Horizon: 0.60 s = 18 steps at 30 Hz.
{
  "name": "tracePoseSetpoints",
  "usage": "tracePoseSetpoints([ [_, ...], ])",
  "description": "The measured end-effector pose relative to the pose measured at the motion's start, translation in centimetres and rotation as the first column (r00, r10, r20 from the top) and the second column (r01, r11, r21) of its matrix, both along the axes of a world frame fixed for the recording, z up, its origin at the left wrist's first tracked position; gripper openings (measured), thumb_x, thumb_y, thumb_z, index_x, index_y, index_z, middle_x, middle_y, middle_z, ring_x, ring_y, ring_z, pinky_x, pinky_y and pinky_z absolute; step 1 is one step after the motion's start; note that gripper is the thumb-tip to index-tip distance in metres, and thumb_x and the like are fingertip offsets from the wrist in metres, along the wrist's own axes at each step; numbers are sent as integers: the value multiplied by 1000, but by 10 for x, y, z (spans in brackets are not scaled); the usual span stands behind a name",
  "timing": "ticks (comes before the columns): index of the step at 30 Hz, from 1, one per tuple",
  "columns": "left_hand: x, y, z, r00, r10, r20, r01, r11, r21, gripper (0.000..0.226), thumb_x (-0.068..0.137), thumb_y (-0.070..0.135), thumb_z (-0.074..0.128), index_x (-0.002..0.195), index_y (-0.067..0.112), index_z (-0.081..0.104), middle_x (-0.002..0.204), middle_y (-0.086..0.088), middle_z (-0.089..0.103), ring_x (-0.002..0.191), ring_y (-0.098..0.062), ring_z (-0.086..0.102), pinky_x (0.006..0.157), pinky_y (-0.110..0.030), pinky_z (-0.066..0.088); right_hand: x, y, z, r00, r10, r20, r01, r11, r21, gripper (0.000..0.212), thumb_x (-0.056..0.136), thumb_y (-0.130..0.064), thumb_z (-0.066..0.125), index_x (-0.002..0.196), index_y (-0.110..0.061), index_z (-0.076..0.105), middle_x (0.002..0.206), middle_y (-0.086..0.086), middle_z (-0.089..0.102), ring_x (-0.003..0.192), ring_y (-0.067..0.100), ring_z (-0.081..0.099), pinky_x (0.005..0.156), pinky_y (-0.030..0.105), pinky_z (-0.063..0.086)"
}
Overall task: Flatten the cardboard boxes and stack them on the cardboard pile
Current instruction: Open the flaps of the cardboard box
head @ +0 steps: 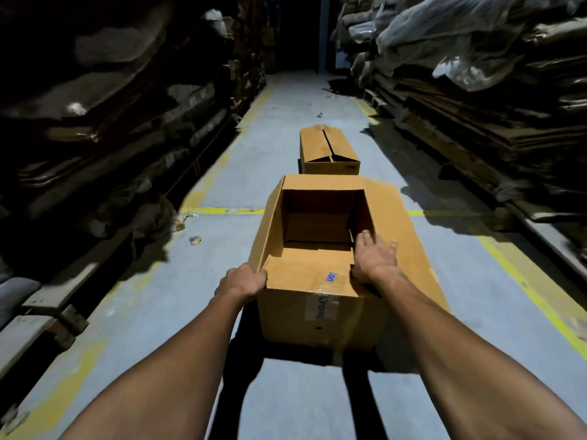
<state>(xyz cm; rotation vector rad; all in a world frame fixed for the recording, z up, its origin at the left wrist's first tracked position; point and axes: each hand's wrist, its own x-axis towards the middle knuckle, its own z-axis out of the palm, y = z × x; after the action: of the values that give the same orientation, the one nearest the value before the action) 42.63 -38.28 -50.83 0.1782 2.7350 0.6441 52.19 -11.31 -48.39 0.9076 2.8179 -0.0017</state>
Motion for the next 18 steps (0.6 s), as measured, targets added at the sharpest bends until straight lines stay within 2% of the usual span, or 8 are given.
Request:
tracePoseSetpoints([
  [2,2,2,0,999,49,-19,-48,998,40,70,98,74,28,142,24,49,137,-12,57,126,-38,55,101,-49,48,-4,-8,-4,994,107,19,-104,988,-114,61,107,-45,35,158,-12,33,166,12,33,157,33,20,124,65,2],
  [4,2,7,5,991,122,-53,-111,979,168,80,96,79,15,148,26,45,143,-14,56,131,-39,51,103,-51,42,0,-17,0,996,80,-41,-85,985,-151,60,109,-51,23,144,-16,55,150,14,54,144,33,44,123,65,6],
  [7,0,16,23,958,260,-123,-201,911,360,82,99,75,7,148,26,51,143,-13,58,133,-38,50,105,-52,39,1,-22,35,936,-16,-351,3,999,-37,60,109,-51,22,118,-14,69,123,16,70,112,36,66,107,53,38],
  [9,-6,15,32,936,343,-83,-271,848,455,84,101,73,8,141,22,61,139,-16,61,132,-39,52,104,-50,40,-4,-16,67,905,-45,-423,22,998,-60,50,107,-48,35,108,-14,71,116,13,71,103,35,67,87,44,45],
  [12,-22,2,33,946,301,117,-303,700,646,72,100,76,26,105,22,75,120,-14,71,113,-37,64,103,-47,50,-5,-3,115,993,108,-53,-120,919,-375,27,98,-39,60,97,-15,73,112,8,73,95,27,70,82,41,55],
  [14,-29,-8,28,962,130,241,-269,611,744,68,89,78,53,99,16,78,113,-14,77,107,-37,71,102,-51,55,-4,-3,128,932,299,202,-115,777,-620,27,96,-32,70,115,-13,76,119,14,74,103,30,72,94,48,57],
  [16,-26,-15,27,965,-86,247,-149,596,789,47,92,56,71,107,13,80,114,-15,77,110,-28,73,105,-44,54,-3,-14,119,846,406,346,-22,674,-738,56,86,-35,85,136,-16,66,127,14,72,109,28,71,105,53,52],
  [18,-21,-18,28,955,-224,195,1,658,753,33,92,40,76,114,16,79,116,-6,78,114,-18,71,109,-36,50,-4,-31,88,785,444,432,-39,730,-682,95,66,-53,96,146,-25,55,139,4,65,122,24,66,109,53,50],
])
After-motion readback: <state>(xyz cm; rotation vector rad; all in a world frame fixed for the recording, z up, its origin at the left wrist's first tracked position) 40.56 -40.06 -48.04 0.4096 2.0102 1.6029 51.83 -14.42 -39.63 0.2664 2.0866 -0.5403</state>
